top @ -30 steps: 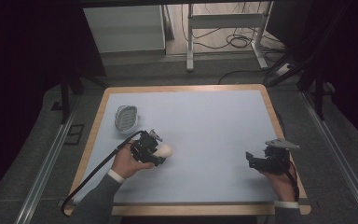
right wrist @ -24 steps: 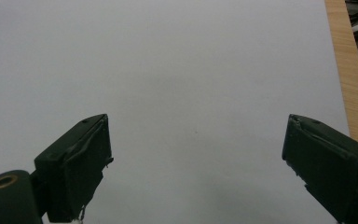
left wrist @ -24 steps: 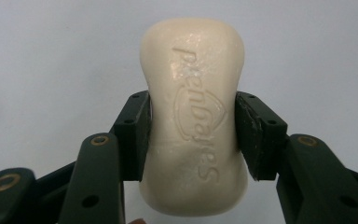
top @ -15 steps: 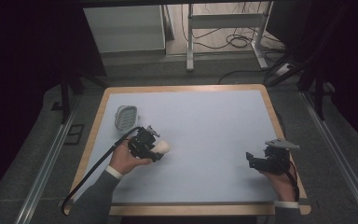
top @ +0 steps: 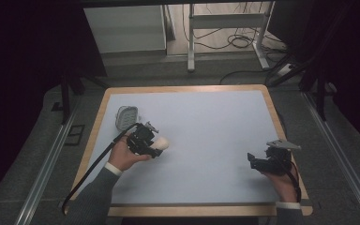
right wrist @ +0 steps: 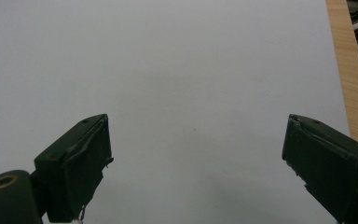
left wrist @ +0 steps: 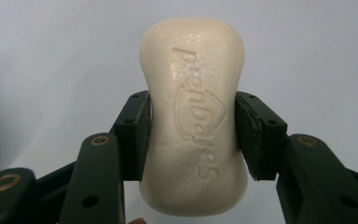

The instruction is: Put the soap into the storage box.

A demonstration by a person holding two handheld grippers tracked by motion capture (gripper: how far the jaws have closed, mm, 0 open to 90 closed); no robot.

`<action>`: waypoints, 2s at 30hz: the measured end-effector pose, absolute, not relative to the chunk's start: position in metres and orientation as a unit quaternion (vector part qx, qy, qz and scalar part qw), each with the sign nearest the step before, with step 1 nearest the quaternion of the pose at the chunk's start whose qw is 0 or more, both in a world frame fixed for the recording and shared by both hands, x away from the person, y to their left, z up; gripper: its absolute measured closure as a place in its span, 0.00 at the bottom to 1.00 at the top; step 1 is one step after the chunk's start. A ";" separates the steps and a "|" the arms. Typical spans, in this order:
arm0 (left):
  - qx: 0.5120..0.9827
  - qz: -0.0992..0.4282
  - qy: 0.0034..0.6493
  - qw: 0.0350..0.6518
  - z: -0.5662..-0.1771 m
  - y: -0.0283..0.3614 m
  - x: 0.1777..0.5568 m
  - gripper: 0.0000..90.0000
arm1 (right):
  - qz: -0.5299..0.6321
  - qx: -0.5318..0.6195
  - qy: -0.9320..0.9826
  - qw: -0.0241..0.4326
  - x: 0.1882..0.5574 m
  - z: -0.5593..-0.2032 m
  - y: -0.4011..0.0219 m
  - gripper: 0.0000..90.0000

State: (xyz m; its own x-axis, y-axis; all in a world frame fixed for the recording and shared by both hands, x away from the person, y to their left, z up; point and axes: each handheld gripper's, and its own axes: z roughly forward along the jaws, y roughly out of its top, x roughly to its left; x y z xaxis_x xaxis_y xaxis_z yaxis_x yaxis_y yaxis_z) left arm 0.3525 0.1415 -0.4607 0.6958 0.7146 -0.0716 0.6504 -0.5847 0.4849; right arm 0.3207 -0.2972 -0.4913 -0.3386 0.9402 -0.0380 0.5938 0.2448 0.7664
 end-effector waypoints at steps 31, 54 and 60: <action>0.883 0.073 0.399 0.238 -0.452 0.150 0.371 0.55 | 0.334 0.515 0.747 0.256 0.321 -0.492 -0.297 0.08; 0.874 0.079 0.415 0.240 -0.447 0.160 0.384 0.55 | 0.334 0.515 0.746 0.257 0.321 -0.492 -0.299 0.09; 0.872 0.082 0.419 0.240 -0.444 0.162 0.388 0.55 | 0.335 0.516 0.745 0.257 0.321 -0.492 -0.299 0.08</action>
State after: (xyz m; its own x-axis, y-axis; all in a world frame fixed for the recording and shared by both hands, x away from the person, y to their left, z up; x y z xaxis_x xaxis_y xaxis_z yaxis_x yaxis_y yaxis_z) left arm 0.3879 0.1617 -0.4441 0.6349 0.7704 -0.0589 0.6922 -0.5332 0.4863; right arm 0.3213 -0.2992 -0.4921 -0.3355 0.9413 -0.0381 0.5965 0.2436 0.7648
